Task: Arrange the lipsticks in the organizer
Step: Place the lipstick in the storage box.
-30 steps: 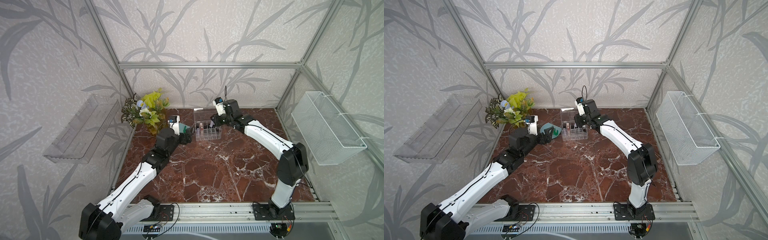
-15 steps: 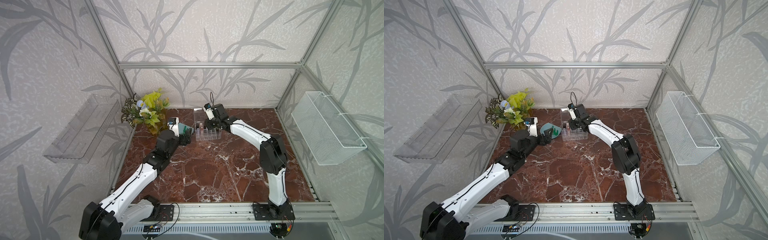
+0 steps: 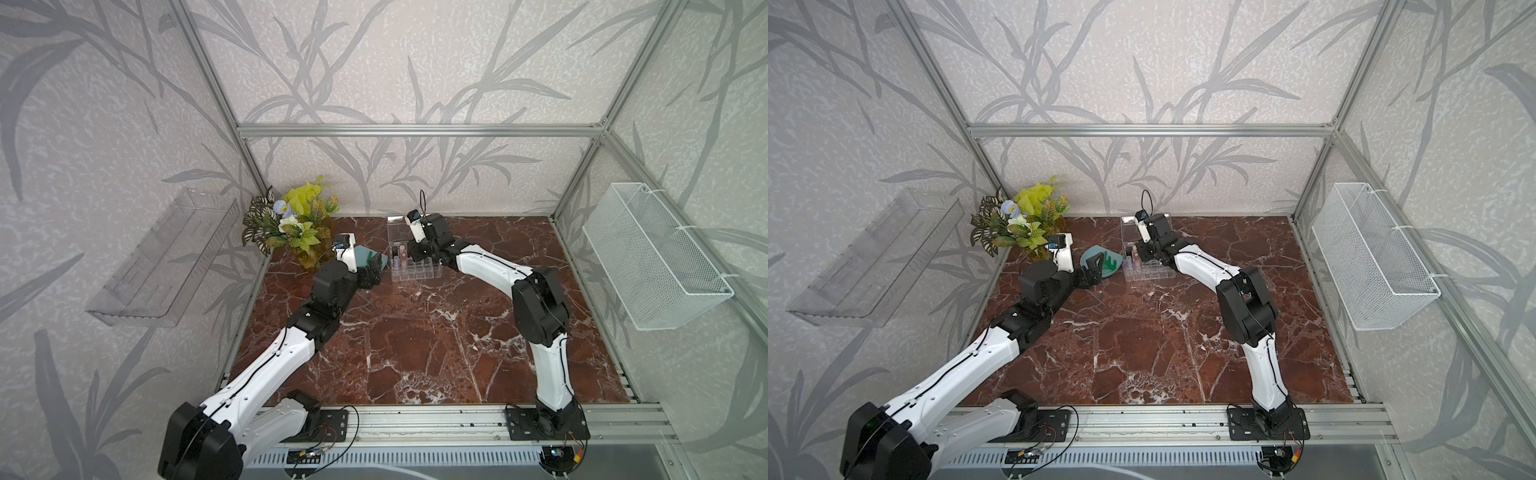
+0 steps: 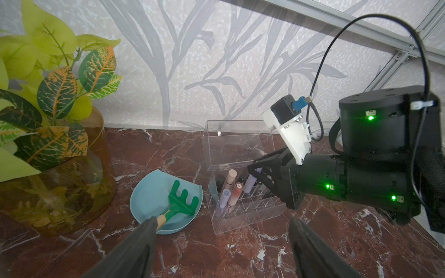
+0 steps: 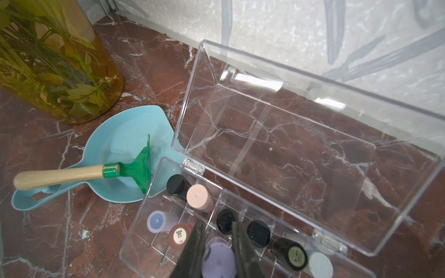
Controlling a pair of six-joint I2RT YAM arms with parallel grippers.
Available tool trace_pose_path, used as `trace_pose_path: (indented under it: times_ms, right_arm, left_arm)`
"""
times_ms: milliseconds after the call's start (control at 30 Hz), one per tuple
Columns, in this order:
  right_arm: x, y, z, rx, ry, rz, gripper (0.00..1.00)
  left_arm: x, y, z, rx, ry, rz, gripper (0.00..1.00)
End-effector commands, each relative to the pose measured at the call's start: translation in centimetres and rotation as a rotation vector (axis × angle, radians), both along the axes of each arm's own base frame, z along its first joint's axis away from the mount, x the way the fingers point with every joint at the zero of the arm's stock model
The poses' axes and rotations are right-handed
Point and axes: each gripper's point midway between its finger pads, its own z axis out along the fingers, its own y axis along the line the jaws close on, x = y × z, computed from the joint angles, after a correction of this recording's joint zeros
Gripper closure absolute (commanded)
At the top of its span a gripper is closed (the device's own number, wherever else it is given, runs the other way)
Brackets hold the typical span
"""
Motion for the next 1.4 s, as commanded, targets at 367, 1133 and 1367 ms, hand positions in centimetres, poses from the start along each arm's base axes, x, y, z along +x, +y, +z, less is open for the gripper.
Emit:
trace_pose_path:
  times_ms: [367,1133,1367]
  right_arm:
    - [0.2,0.1,-1.6,0.018,-0.041,-0.016,0.91]
    - [-0.7,-0.3,0.2,0.056,-0.067,-0.031,0.42]
    - [-3.5,-2.2,5.6,0.075,-0.108,-0.054,0.25]
  left_arm:
    - [0.5,0.7,0.4,0.014,-0.043,0.033,0.13]
    - [0.2,1.2,-0.6,0.025,-0.027,0.054,0.13]
    - [-0.3,1.1,-0.2,0.029,-0.054,0.030,0.12]
